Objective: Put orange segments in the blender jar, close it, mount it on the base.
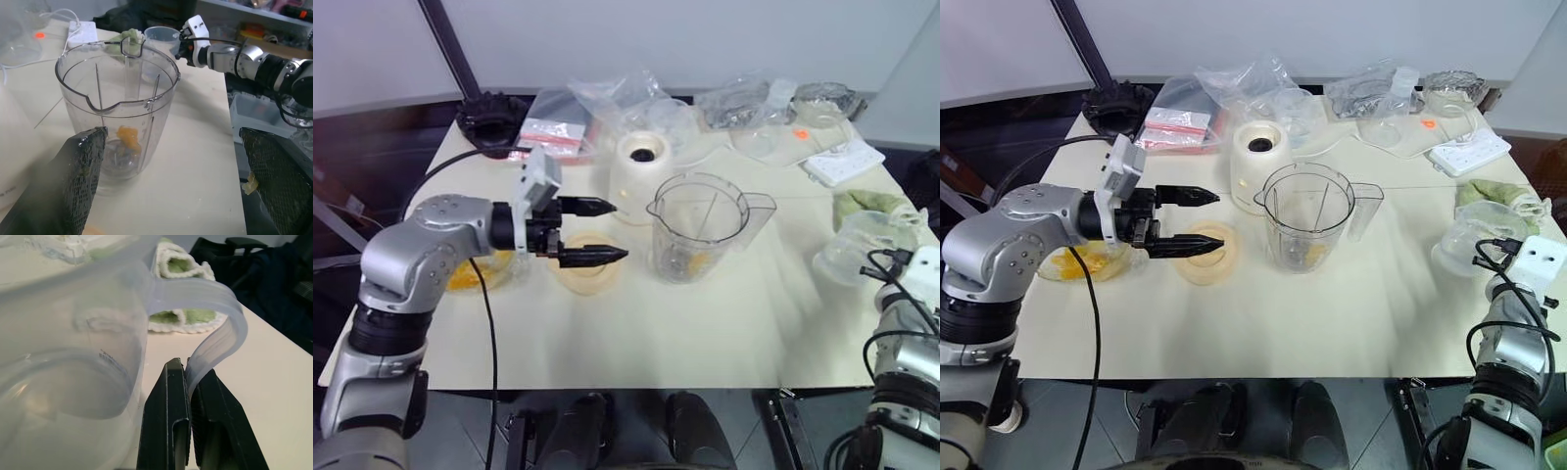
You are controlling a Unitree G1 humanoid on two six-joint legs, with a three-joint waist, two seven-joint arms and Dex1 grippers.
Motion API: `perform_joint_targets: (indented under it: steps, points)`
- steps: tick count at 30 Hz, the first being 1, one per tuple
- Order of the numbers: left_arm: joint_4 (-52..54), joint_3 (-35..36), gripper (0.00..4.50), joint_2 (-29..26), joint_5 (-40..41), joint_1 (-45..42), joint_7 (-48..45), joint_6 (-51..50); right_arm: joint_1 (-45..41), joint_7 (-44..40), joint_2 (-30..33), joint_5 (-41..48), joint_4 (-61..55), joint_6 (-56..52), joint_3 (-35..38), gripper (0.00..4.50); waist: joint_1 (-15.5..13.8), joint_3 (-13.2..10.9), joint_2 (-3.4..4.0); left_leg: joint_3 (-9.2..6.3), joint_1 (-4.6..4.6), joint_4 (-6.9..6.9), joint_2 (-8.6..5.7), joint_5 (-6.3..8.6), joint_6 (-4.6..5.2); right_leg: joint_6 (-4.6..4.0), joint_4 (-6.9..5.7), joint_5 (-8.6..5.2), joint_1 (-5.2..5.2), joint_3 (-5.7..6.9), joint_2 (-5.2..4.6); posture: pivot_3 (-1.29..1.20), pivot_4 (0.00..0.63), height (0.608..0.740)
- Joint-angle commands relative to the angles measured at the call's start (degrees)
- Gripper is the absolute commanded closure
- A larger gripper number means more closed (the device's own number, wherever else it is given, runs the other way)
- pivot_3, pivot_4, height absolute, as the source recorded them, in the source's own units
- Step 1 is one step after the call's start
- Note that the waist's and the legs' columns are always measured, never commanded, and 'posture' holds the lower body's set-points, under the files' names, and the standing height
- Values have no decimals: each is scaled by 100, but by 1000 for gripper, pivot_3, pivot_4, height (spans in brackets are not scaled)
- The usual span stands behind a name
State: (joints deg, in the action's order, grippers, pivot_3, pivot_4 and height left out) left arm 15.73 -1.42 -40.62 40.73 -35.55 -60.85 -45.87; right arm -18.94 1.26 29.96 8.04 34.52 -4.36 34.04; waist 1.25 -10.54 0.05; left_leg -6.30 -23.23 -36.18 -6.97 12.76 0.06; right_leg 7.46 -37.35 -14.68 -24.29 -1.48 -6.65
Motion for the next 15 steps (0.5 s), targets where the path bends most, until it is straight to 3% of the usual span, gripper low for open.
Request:
perform_joint_targets:
  steps: [1,11,15]
  points:
    - [122,84,0,-126,6,29,-49,41,-230,93,171,-38,303,521,-82,4434,1,0,0,-1,0,0,1,0,0,0,0,0,0,0,2,0,150,740]
    - [150,42,0,-284,7,152,-226,-17,-354,200,152,87,859,863,-224,4434,2,0,-1,-2,1,-2,1,0,0,0,2,0,4,0,4,0,150,740]
    - [136,42,0,-269,-9,130,-220,-16,-282,255,160,48,874,872,-279,3144,3,0,-1,-2,2,-1,1,0,0,0,3,0,5,0,5,0,150,740]
